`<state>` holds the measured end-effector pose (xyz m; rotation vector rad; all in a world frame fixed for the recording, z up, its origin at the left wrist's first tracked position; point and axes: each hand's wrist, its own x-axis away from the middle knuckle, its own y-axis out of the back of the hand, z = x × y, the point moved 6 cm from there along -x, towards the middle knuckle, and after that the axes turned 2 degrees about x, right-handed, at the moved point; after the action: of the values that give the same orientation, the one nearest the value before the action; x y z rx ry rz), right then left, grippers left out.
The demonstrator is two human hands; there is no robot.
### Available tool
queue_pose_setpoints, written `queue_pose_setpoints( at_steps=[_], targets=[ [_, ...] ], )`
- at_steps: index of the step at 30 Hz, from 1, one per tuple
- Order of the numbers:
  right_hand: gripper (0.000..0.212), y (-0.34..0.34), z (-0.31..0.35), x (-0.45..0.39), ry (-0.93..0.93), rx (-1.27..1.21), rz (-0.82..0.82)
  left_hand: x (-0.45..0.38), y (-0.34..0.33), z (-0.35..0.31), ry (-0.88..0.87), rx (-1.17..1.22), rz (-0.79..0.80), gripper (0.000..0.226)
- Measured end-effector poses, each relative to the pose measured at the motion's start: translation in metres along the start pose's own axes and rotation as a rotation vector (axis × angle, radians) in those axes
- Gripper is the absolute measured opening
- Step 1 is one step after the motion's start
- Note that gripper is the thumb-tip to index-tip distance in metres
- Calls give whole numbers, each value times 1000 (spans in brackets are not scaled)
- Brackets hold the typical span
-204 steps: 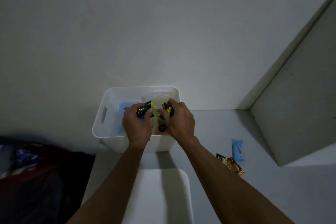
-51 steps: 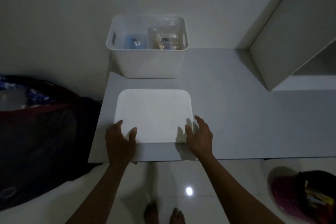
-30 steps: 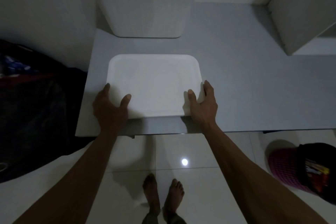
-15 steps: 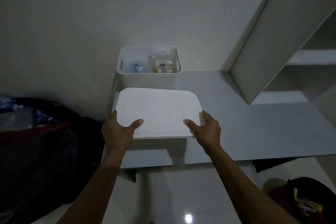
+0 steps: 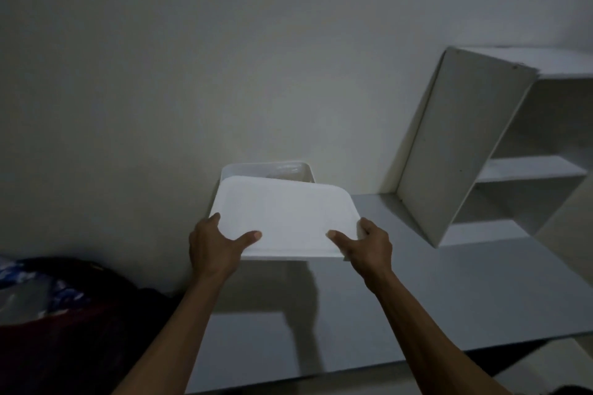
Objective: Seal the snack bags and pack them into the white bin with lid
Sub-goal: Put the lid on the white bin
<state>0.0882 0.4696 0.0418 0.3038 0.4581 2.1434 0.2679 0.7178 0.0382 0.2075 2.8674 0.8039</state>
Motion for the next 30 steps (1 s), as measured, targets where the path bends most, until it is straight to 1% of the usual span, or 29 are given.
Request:
queue_pose_setpoints(
  at_steps=[3,6,9,11,13,15,22,30],
  targets=[
    [69,-9,12,-15,43,18,-13,-18,-7,6,10,-11,-8,106],
    [72,-24,21,-41,62,43,-5,-41,-18,12,29,-22,-16,104],
    [67,-43,24,-73,75,45,0,-69,-31,21,61,-29,-22,103],
    [72,-58,22,-99,66,30,9,-91,-41,26,74,-35,-26,102],
    [87,-77,16,-127,55,17,34,-113,-53,31,92,-22,-24,103],
    [95,-95,11,-153,44,9,51,-135,-65,36,117,-11,-19,103],
    [96,-144,-6,-221,-8,-7,107,-192,-101,59,179,-1,-14,102],
    [96,-175,-28,-257,-43,-3,111,-226,-126,81,209,-17,-42,98]
  ],
)
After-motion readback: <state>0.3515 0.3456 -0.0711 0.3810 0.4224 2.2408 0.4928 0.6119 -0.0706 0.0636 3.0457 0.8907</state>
